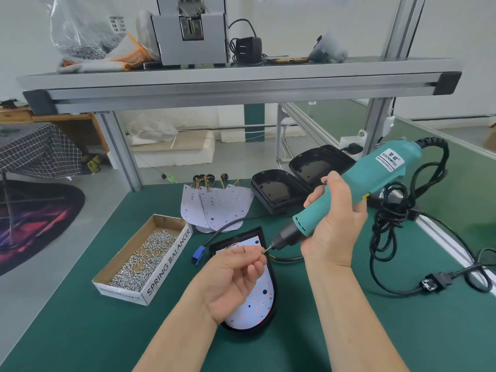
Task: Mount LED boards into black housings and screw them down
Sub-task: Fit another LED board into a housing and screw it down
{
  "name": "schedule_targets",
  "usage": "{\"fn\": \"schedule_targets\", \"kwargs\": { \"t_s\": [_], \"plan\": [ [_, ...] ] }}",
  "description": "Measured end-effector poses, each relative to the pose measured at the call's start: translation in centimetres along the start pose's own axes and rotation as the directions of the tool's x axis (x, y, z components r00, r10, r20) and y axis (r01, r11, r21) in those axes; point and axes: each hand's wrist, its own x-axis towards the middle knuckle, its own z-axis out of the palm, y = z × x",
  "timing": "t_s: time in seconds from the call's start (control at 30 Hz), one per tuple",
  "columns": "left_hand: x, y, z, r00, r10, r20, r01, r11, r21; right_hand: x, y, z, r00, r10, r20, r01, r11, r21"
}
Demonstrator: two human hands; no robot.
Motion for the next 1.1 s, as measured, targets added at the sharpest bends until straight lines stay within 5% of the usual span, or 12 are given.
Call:
{"fn": "schedule_targets", "kwargs": {
  "t_s": [0.33, 0.67, 0.83, 1.1],
  "plan": [
    [0.2, -0.7, -0.4, 0.882, 0.442, 0.165, -0.471, 0.842, 0.264, 0.3, 0.3, 0.3, 0.964, 0.039, -0.261, -0.044, 0.999, -0.011],
    [0.5, -1.1, -0.6, 0.991, 0.128, -0.025, -0.128, 0.992, 0.012, 0.1, 0.8, -0.1, 0.961, 0.06, -0.269, -0.069, 0.997, -0.021],
    [0.6, -1.3, -0.6, 0.975, 0.218, -0.045, -0.209, 0.967, 0.147, 0.0, 0.9, -0.1, 0.967, 0.036, -0.254, -0.047, 0.998, -0.038],
    [0.4, -2.1, -0.4, 0.856, 0.517, -0.005, -0.477, 0.795, 0.375, 0.4, 1.6, 0.0, 0.941, 0.082, -0.328, -0.1, 0.994, -0.038]
  ]
}}
